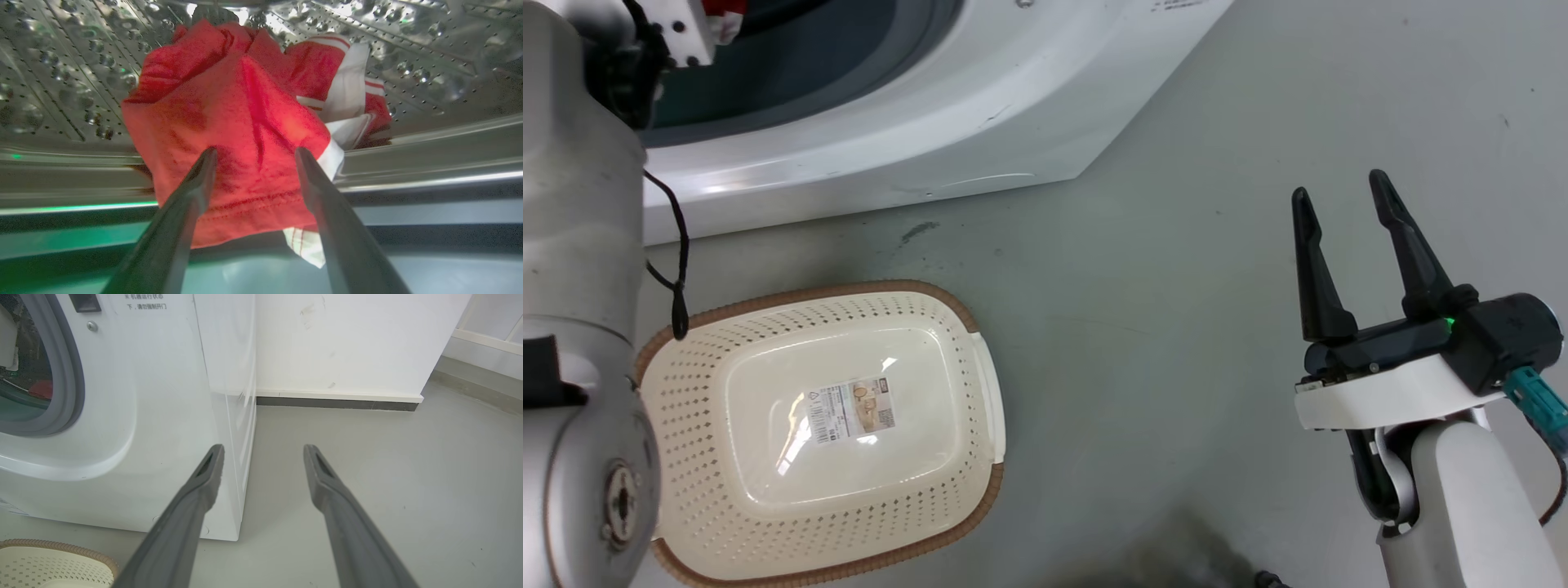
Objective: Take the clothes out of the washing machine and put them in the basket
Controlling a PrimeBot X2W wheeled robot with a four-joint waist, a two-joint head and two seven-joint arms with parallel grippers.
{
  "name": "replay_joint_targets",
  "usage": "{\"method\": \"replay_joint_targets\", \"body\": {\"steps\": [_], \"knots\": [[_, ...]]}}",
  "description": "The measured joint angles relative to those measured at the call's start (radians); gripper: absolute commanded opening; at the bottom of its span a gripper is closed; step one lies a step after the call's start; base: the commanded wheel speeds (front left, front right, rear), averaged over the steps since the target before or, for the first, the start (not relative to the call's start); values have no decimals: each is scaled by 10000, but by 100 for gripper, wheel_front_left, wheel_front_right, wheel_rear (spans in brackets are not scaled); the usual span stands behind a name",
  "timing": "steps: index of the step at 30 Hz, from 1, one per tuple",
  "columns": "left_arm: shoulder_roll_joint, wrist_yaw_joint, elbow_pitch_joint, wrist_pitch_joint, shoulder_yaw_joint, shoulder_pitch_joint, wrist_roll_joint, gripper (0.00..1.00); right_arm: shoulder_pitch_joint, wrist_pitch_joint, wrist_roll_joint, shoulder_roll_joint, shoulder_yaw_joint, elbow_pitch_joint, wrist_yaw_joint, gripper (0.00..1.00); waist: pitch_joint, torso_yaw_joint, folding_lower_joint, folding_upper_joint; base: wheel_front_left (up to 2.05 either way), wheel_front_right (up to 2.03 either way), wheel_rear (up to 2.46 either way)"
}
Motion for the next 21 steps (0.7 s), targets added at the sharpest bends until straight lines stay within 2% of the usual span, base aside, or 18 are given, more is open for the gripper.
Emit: {"method": "replay_joint_targets", "body": {"steps": [9, 11, 12, 13, 14, 21], "knots": [[314, 257, 629, 2100, -84, -751, -98, 100, -168, -2, 267, 0, 261, 84, 0, 100, 301, -379, 0, 0, 0, 0, 0], [328, 299, 686, 2449, -73, -872, -142, 48, -192, -2, 270, 0, 297, 104, 0, 100, 330, -436, 0, 0, 0, 0, 0], [332, 311, 708, 2587, -73, -912, -159, 27, -205, -2, 290, 0, 307, 105, 0, 100, 341, -456, 0, 0, 0, 0, 0], [336, 313, 711, 2711, -94, -944, -159, 27, -217, -2, 314, 0, 318, 109, 0, 100, 353, -473, -1, 0, 0, 0, 0], [347, 339, 706, 2771, -113, -967, -159, 0, -222, -2, 330, 0, 324, 121, 0, 100, 362, -489, 0, 0, 0, 0, 0], [380, 564, 293, 1994, -420, -747, 4, 0, -264, -2, 370, 0, 291, 203, 0, 100, 247, -480, 0, 0, 0, 0, 0]]}}
